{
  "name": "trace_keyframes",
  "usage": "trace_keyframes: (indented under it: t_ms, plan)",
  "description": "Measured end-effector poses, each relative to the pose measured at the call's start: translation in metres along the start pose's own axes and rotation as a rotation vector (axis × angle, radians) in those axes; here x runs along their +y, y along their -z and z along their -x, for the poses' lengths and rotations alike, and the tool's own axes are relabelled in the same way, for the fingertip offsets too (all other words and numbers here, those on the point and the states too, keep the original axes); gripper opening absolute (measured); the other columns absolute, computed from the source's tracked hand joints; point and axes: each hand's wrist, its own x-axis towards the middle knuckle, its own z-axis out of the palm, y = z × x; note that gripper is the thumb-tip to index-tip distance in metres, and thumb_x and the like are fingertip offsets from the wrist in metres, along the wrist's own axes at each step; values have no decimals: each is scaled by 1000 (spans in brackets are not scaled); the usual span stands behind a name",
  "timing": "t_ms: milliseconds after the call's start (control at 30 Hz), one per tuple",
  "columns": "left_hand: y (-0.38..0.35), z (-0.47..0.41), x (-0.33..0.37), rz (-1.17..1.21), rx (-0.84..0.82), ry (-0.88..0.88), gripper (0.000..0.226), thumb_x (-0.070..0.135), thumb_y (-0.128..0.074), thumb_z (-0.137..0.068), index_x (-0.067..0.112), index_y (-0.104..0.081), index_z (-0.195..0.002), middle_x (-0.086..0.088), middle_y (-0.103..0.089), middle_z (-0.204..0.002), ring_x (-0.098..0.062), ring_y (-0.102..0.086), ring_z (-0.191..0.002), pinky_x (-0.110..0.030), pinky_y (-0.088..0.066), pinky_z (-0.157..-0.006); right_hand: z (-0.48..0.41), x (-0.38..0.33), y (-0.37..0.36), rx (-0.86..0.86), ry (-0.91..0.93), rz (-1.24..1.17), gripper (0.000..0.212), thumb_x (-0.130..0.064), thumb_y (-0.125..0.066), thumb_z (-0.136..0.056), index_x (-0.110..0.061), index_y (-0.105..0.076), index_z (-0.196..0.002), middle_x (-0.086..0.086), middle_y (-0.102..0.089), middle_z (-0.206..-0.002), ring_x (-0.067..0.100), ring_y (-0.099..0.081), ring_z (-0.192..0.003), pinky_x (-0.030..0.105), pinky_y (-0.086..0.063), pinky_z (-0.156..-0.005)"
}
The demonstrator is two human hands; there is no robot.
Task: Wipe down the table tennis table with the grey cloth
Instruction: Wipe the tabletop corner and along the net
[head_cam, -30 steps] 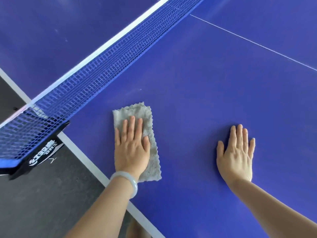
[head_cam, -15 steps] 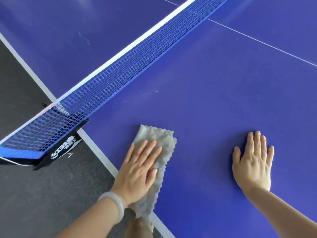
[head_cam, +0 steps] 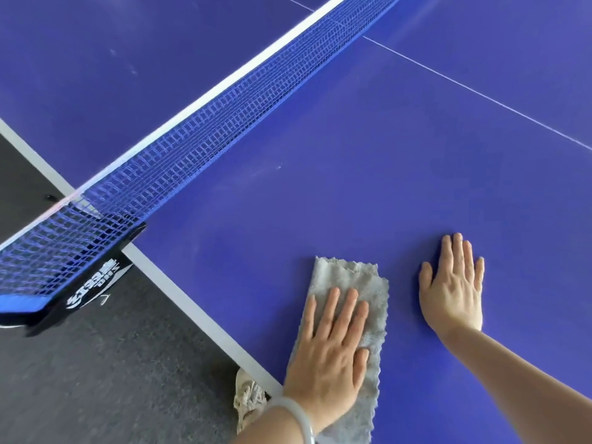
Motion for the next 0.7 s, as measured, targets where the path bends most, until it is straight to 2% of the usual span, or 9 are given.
trace_keyframes:
  t_ms: [67, 100, 200, 333, 400, 467, 567, 700]
  plan:
    - [10, -7, -34, -55, -22, -99, 63, 45, -32, -102, 23, -17, -159, 0, -3, -167, -24, -1, -154, -53, -12, -120, -1, -2, 2, -15, -5, 1, 62, -30, -30, -104, -8, -11, -158, 5, -5, -167, 17, 3, -154, 38, 6, -124]
    - [16, -11, -54, -64, -28, -86, 62, 45, -31, -102, 26, -17, -158, 2, -5, -167, -21, -1, -154, -52, -12, -121, 1, -4, 4, -29, -18, -11, 61, -28, -30, -104, -8, -10, -158, 5, -4, -167, 18, 4, -154, 38, 6, -124]
    - [28, -22, -99, -60, -1, 124, 59, 44, -26, -102, 27, -17, -158, 4, -7, -166, -21, -2, -154, -53, -14, -121, 17, -23, 9, -58, -21, -75, 59, -20, -33, -105, -4, -11, -157, 9, -4, -167, 21, 3, -154, 38, 4, -124]
    - [25, -22, -99, -112, 20, 192, 60, 45, -23, -103, 24, -12, -159, 1, -2, -167, -23, 1, -154, -53, -13, -121, 54, -87, 2, -27, 251, -114, 61, -13, -44, -101, -2, -19, -155, 12, -10, -165, 22, -3, -154, 36, 4, -125]
    - [23, -22, -97, -113, 31, 194, 61, 44, -23, -104, 23, -11, -159, -1, -2, -167, -23, 2, -154, -54, -14, -121, 64, -122, -9, -64, 290, -165, 60, -14, -39, -103, -5, -14, -157, 8, -4, -166, 17, 5, -153, 35, 7, -124]
    - [24, -19, -104, -82, 29, 150, 60, 43, -25, -104, 22, -12, -159, -1, -3, -167, -23, 1, -154, -54, -16, -121, 67, -143, -20, -56, 225, -184, 58, -18, -30, -104, -8, -11, -158, 3, 0, -166, 13, 9, -152, 36, 9, -124]
    - [29, -5, -142, -50, 39, 116, 59, 42, -29, -103, 25, -18, -158, 3, -9, -167, -20, -3, -154, -53, -19, -120, 68, -147, -29, -7, 172, -156, 56, -27, -20, -104, -10, -18, -157, 1, -7, -166, 12, 0, -153, 37, 3, -125]
    - [46, 1, -221, -92, 74, 418, 59, 47, -18, -103, 27, -14, -159, 4, -5, -167, -20, 0, -154, -56, -12, -122, 68, -147, -36, 19, 194, -34, 66, -40, -16, -100, -7, -20, -157, 4, -10, -166, 17, -3, -154, 41, -1, -125]
